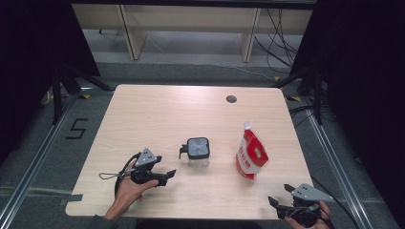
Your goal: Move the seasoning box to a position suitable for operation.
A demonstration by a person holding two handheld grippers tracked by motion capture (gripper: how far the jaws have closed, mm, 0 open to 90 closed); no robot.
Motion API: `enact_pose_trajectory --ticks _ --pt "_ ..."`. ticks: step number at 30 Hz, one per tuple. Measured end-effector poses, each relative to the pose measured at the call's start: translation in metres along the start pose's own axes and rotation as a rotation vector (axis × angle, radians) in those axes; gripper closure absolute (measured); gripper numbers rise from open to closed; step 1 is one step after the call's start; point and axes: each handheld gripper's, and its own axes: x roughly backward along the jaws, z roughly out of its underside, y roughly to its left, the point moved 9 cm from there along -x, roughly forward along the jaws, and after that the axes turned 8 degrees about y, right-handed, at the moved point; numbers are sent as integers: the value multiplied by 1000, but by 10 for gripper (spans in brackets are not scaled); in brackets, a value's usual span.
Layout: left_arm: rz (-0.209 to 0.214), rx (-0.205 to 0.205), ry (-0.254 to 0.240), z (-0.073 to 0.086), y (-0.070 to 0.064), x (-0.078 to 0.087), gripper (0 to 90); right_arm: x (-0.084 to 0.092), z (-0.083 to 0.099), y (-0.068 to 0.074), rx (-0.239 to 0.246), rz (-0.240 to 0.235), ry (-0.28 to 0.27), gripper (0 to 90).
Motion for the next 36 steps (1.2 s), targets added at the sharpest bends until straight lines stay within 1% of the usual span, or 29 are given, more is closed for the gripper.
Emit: enact_pose_trajectory --ticks 1,2,3,4,5,6,7,9,10,11,12,13,14,15,16,17,18,19,20,21,22,24,26,27,29,30,31,32,36 --pt "-10 -9 3 -3 1 -5 217 -1 -2 -2 37 3 -12 258" --pt "-11 -4 0 -5 0 -8 226 0 -1 -1 30 -1 -7 260" --pt "-16 -28 18 -5 2 -9 242 0 -2 -1 37 2 -14 260" --pt "-16 -28 18 -5 2 -9 263 0 -2 -1 37 2 -14 260" --pt "-29 -58 42 -5 3 -11 263 1 -1 1 9 1 -6 261" --pt "-41 -57 33 -8 4 -14 291 1 -3 -1 39 4 -18 262" --pt "-36 -52 27 -10 3 -16 297 1 -2 1 16 0 -14 263" --pt "-44 -69 25 -12 6 -18 326 0 -2 1 15 -3 -12 263" --pt "-55 -77 20 -16 9 -21 335 0 -2 0 23 4 -10 263" --pt "-59 -92 29 -16 11 -22 351 0 -2 0 39 0 -12 263" --pt "-55 -77 2 -20 10 -26 371 -1 -2 0 38 -4 -13 263" --pt "-58 -95 9 -21 11 -27 382 -1 -2 0 39 -3 -13 263" --pt "-58 -95 9 -21 11 -27 395 -1 -2 0 39 -3 -13 263" --pt "-45 -100 -10 -25 9 -29 395 0 -2 0 38 -1 -12 263" --pt "-43 -99 -24 -28 8 -31 436 0 -2 1 22 -2 -13 263" --pt "-35 -109 -38 -31 7 -33 461 0 -2 1 22 -2 -14 263" --pt "-35 -109 -38 -31 7 -33 476 0 -2 1 21 -1 -15 263" --pt "-28 -146 -36 -34 4 -35 487 0 -2 0 32 2 -16 264" --pt "-17 -136 -48 -36 1 -36 501 0 -2 1 28 0 -14 269" --pt "-9 -152 -49 -37 0 -38 510 0 -1 3 13 -6 -5 272" --pt "-21 -159 -49 -39 0 -39 517 0 -2 3 19 -8 -11 272" --pt "-36 -183 -43 -41 1 -40 555 0 -4 0 62 5 -23 272" --pt "-33 -189 -47 -42 2 -41 578 0 -4 2 52 -1 -17 272" --pt "-27 -180 -59 -44 3 -40 602 1 -4 2 60 -1 -22 272" --pt "-26 -181 -57 -44 2 -41 624 1 -5 2 63 1 -25 272" --pt "-22 -194 -59 -44 2 -41 638 1 -4 3 55 0 -22 272" --pt "-22 -194 -59 -44 2 -41 654 1 -4 3 55 0 -22 272" --pt "-18 -218 -57 -44 1 -42 675 1 -5 2 64 0 -23 272" --pt "-18 -225 -53 -44 0 -41 726 1 -4 3 55 -1 -22 272"
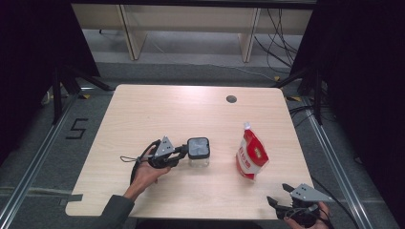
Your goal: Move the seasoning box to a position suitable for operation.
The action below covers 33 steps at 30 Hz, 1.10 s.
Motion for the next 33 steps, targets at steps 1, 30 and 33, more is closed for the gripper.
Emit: enact_pose_trajectory --ticks 1,30,33 --pt "-3 -23 0 0 0 1 730 0 0 0 -4 -1 0 273" --pt "121 -93 -14 7 -45 23 733 0 -3 7 8 -33 -22 281" --pt "137 -99 -20 9 -52 25 733 0 -3 8 7 -29 -14 281"
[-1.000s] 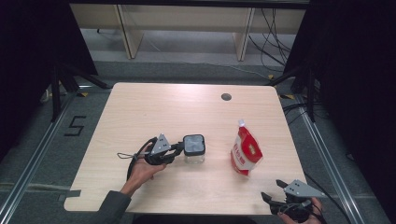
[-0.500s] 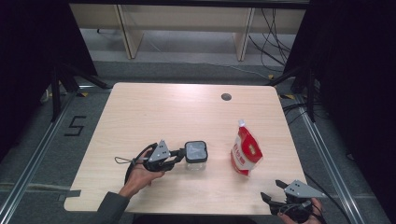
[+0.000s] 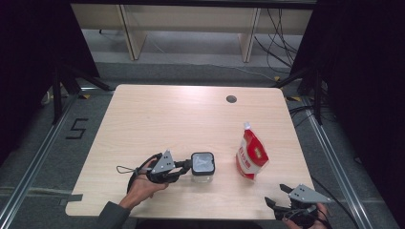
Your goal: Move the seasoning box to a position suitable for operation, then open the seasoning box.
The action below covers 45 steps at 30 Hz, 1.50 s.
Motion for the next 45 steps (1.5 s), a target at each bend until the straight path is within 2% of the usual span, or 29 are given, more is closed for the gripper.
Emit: enact_pose_trajectory --ticks 2,3,4,5,6,8,11,13,15,16,17,18,19,20,22,23,24,25,27,35,37,38,39,41,42,44,45 --pt "3 -2 10 2 -2 1 733 0 -1 -1 15 9 -5 281" --pt "6 -18 7 1 -3 1 733 -1 -2 4 5 -3 -2 281" --pt "16 -3 10 2 -6 0 733 -1 -2 5 12 -5 -3 281" --pt "16 -3 10 2 -6 0 733 -1 -2 5 12 -5 -3 281" --pt "33 -2 2 1 -10 -1 733 -2 -4 5 27 -14 -14 281" --pt "43 -23 4 1 -13 -1 733 -2 -4 6 39 -11 -10 281" --pt "52 -15 4 0 -16 -1 733 -3 -4 7 40 -18 -13 291" --pt "64 -44 12 0 -19 -1 733 -4 -4 7 46 -29 -12 291" --pt "68 -31 11 0 -24 0 733 -3 -3 8 39 -39 -1 291" --pt "72 -44 14 0 -25 0 733 -3 -3 8 41 -31 -5 292" --pt "77 -38 15 1 -27 0 733 -3 -4 7 49 -28 -11 292" --pt "75 -61 21 1 -27 1 733 -3 -4 8 51 -35 -15 292" --pt "83 -38 16 1 -30 1 733 -3 -4 8 42 -27 -14 294" --pt "81 -50 24 2 -29 2 733 -3 -4 8 48 -27 -12 294" --pt "89 -42 16 2 -31 2 733 -3 -4 9 41 -28 -9 294" --pt "83 -55 24 2 -30 2 733 -3 -4 9 44 -30 -9 297" --pt "81 -39 20 2 -32 2 733 -3 -3 12 30 -47 0 301" --pt "85 -56 35 4 -31 3 732 -3 -3 12 44 -40 -3 302" --pt "86 -60 36 4 -31 4 732 -4 -3 12 45 -41 -4 303" --pt "96 -59 34 5 -33 6 731 -4 -4 11 70 -36 -5 307" --pt "99 -54 33 5 -33 6 727 -4 -4 11 71 -37 -7 307" --pt "103 -20 39 6 -34 6 714 -5 -5 13 79 -41 -5 307" --pt "107 -22 48 6 -33 8 682 -4 -4 13 81 -41 -4 308" --pt "98 -14 36 5 -32 9 603 -4 -4 14 73 -38 -4 308" --pt "71 18 39 5 -28 13 571 -4 -5 13 92 -31 -9 309" --pt "69 27 40 6 -27 15 519 -4 -5 14 92 -38 -7 316" --pt "58 52 31 5 -27 16 519 -4 -5 14 92 -38 -7 316"
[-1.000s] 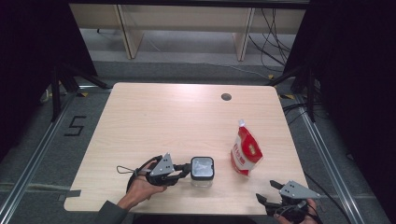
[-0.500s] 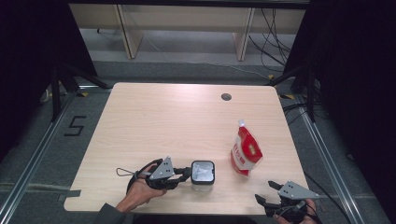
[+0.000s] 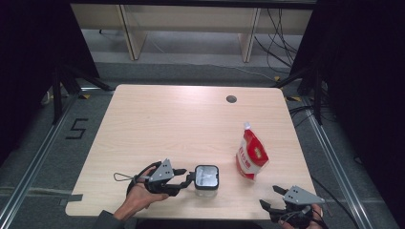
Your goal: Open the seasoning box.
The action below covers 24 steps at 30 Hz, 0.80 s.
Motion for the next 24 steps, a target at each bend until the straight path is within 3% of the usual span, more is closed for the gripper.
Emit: enact_pose_trajectory --ticks 2,3,4,6,7,9,11,12,13,14,15,16,17,18,19,22,23,24 --pt "-9 23 1 1 1 3 461 0 0 3 4 -16 -1 331" --pt "-12 45 2 0 0 8 422 0 1 5 -21 -18 14 339" --pt "-12 45 2 0 0 8 402 -1 0 5 -7 -23 10 344" --pt "-22 103 -10 -2 1 14 363 -2 -1 5 28 -26 6 346" --pt "-26 132 -6 -1 1 16 342 -2 -1 7 17 -27 8 346" --pt "-39 137 -7 -2 2 18 321 -2 -1 10 17 -36 12 349" --pt "-40 177 -37 -7 0 24 320 -2 -3 12 32 -47 -2 358" --pt "-40 171 -51 -10 -1 26 326 -3 -4 15 22 -75 -4 365" --pt "-41 182 -61 -13 -2 28 346 -2 -5 16 31 -73 -10 370" --pt "-41 182 -61 -13 -2 28 395 -2 -5 19 10 -74 -8 370" --pt "-40 143 -87 -19 -5 33 478 -3 -7 20 36 -76 -13 373" --pt "-46 134 -95 -23 -6 36 536 -4 -7 23 51 -81 -10 383" --pt "-46 134 -95 -23 -6 36 586 -4 -6 28 38 -92 4 393" --pt "-59 103 -93 -26 -5 40 662 -5 -9 29 78 -96 -8 396" --pt "-71 93 -125 -34 -7 44 714 -6 -10 32 83 -99 -16 405" --pt "-74 69 -121 -40 -12 44 811 -7 -15 40 98 -121 -37 423" --pt "-73 51 -115 -41 -12 43 844 -7 -14 43 77 -122 -26 431" --pt "-79 50 -105 -40 -13 40 863 -8 -16 44 99 -128 -34 437"
